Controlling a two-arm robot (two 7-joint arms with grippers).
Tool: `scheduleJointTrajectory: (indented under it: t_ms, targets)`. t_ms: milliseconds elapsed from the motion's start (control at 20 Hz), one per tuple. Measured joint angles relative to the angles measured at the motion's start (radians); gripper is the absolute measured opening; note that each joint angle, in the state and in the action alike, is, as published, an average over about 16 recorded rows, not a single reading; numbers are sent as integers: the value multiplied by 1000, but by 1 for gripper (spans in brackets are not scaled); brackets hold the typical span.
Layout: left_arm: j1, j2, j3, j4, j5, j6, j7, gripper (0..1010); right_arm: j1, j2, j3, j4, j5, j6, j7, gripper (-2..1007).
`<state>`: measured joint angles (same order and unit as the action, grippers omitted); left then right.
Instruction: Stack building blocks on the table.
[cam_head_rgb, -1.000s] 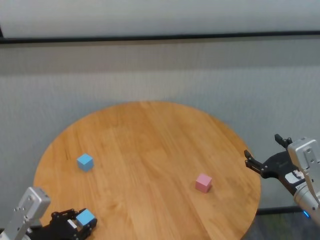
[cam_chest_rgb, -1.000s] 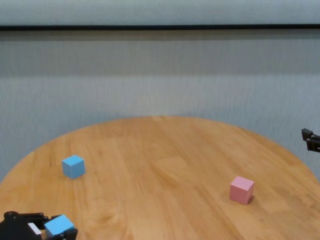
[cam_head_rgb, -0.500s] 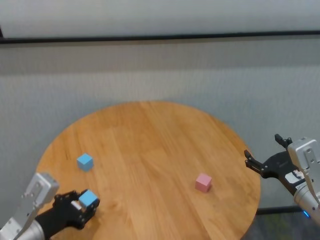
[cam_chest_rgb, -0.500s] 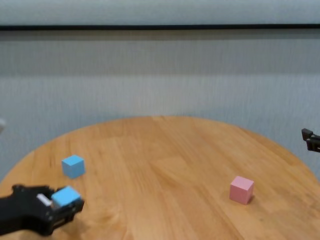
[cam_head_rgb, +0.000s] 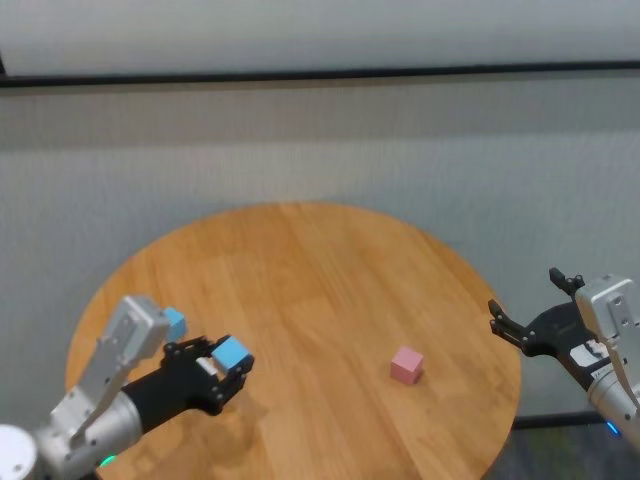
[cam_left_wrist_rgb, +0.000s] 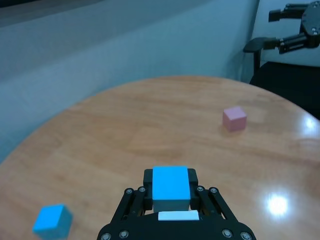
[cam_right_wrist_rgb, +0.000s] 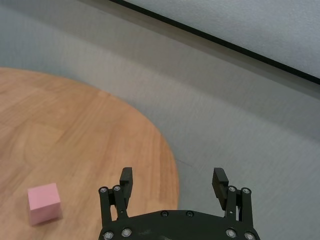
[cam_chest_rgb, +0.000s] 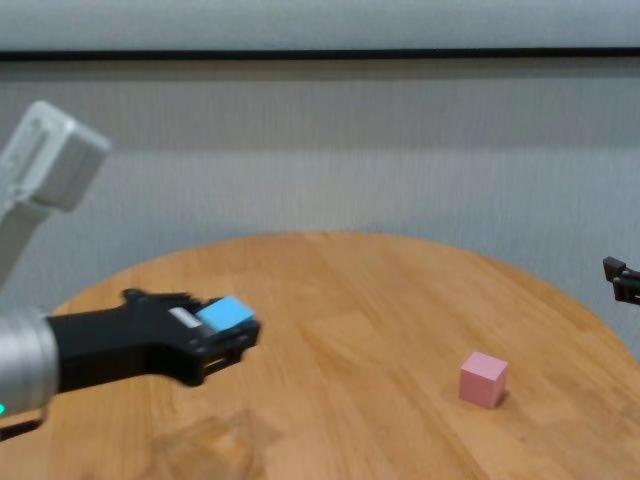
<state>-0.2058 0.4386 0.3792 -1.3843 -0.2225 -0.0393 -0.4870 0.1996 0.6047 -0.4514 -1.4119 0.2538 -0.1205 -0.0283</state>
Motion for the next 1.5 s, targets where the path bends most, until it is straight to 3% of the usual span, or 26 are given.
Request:
scheduleJointTrajectory:
  t_ms: [300, 800, 1100, 1500]
  targets:
    - [-102, -66, 52, 72, 16, 15, -15, 397, 0, 0, 0, 0, 0, 0, 0, 1005]
    - [-261, -173, 119, 283, 67, 3, -8, 397, 0, 0, 0, 0, 0, 0, 0, 1005]
    - [-303, -211, 126, 378, 81, -7, -3, 397, 0, 0, 0, 0, 0, 0, 0, 1005]
    - [-315, -235, 125, 435, 90, -13, 0, 397, 0, 0, 0, 0, 0, 0, 0, 1005]
